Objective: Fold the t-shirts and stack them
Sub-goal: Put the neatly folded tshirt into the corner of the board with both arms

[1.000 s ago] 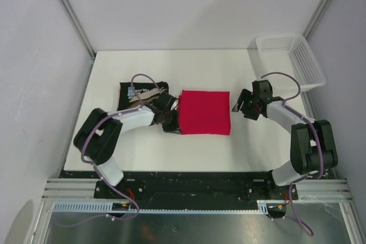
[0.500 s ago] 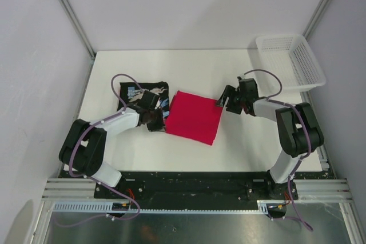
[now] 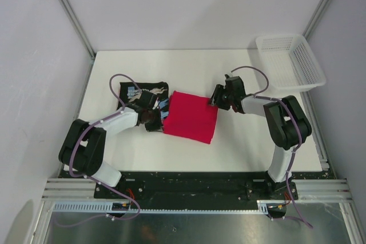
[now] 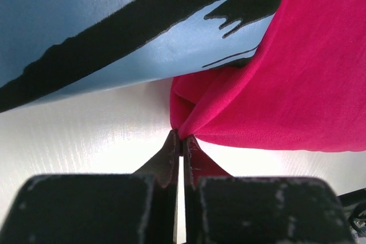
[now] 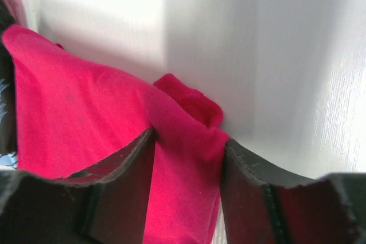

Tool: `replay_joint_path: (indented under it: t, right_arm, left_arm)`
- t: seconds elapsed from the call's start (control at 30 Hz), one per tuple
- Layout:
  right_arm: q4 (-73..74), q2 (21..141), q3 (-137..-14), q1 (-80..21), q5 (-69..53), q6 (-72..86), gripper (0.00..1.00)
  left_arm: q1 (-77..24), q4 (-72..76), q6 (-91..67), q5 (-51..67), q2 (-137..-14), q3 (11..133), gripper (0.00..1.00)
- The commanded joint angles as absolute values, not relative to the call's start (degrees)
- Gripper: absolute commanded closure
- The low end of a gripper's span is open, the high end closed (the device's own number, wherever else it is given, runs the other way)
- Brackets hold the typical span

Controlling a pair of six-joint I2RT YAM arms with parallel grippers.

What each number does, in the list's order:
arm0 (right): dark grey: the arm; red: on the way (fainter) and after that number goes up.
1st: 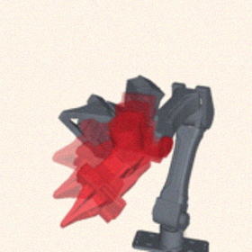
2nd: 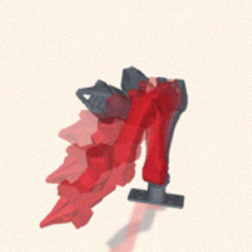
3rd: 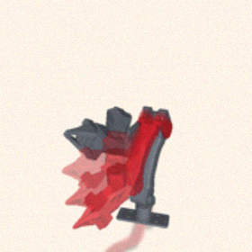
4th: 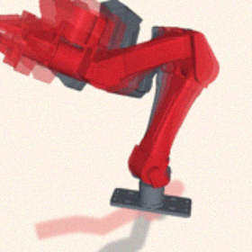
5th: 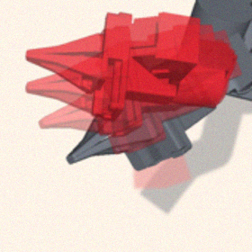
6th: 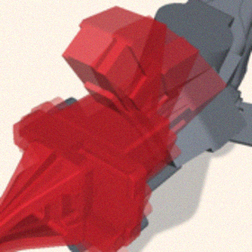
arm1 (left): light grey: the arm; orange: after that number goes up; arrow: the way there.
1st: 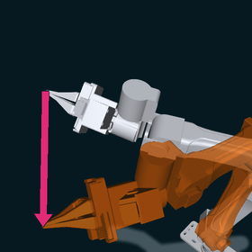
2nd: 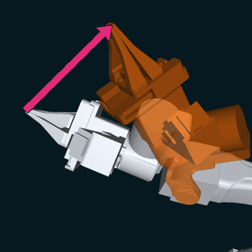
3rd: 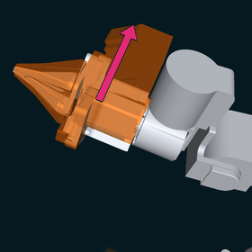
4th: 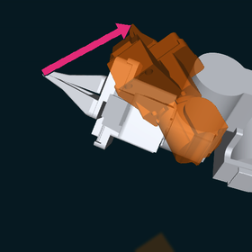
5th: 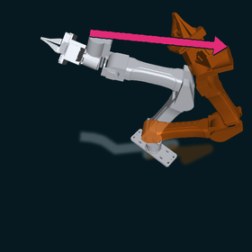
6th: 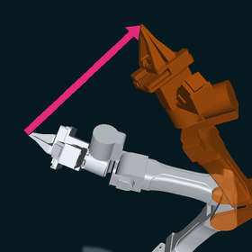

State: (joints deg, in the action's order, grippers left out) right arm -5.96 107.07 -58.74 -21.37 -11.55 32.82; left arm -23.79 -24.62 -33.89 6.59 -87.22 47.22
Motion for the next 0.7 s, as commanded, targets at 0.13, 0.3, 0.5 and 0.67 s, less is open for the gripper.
replay_joint_path:
  t: [0.13,0.3,0.5,0.67]
  right_arm:
    - [-0.66,106.65,-59.52,-25.46,-6.81,34.65,0.76]
    - [4.45,103.2,-62.94,-28.1,-3.44,35.03,0.98]
    - [8.39,96.5,-65.25,-28.62,-0.24,34.5,1.0]
    - [11.3,91.8,-67.53,-29.11,2.54,33.05,1.0]
  left_arm:
    - [-23.27,-24.66,-31.9,7.97,-85.18,48.79,1.0]
    - [-23.28,-24.69,-31.51,10.54,-83.66,50.46,1.0]
    - [-23.53,-25.13,-30.97,16.4,-81.83,54.09,1.0]
    - [-23.64,-25.7,-31.18,19.94,-80.19,57.2,1.0]
